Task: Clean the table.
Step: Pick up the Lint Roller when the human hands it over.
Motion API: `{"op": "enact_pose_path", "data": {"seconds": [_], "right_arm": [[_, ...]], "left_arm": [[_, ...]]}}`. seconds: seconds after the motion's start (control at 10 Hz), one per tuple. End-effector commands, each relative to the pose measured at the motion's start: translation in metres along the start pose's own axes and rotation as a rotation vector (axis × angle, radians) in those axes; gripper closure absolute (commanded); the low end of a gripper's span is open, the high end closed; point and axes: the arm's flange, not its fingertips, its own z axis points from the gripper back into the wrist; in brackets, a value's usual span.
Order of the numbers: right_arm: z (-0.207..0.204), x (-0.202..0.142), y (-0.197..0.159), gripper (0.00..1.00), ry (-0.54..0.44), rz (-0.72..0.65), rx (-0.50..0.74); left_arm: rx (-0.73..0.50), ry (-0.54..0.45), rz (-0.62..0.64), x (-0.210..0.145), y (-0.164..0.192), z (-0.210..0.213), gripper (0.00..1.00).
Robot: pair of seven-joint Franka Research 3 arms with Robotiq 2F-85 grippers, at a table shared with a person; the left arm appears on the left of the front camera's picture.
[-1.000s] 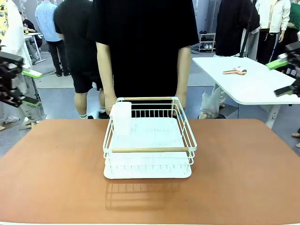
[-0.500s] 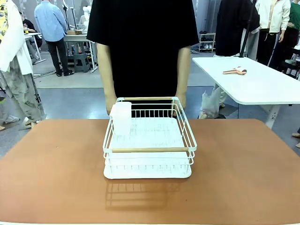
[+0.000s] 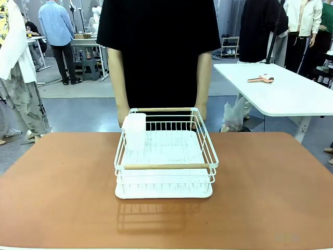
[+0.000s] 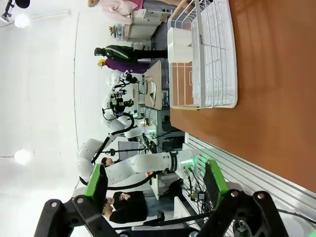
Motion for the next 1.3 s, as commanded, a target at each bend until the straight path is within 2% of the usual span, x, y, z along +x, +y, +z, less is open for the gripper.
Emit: {"op": "enact_pose_path", "data": {"seconds": [0.0, 0.1, 0.2, 1.2], "right_arm": [[-0.002, 0.0012, 0.0044, 0.0, -0.021, 0.028, 0.018], [-0.0073, 0.0082, 0.0011, 0.0, -0.037, 0.008, 0.011], [0.0023, -0.0006, 0.0003, 0.0, -0.01, 0.002, 0.003], [0.0023, -0.0006, 0.0003, 0.0, -0.01, 0.002, 0.003]], "left_arm": [[-0.016, -0.012, -0.025, 0.0077, -0.0044, 0.0031, 0.0], [0.001, -0.023, -0.032, 0.0088, -0.0038, -0.0058, 0.0], [0.004, -0.001, -0.003, 0.0028, -0.0012, 0.0017, 0.0], [0.004, -0.001, -0.003, 0.0028, -0.0012, 0.0017, 0.0]]}}
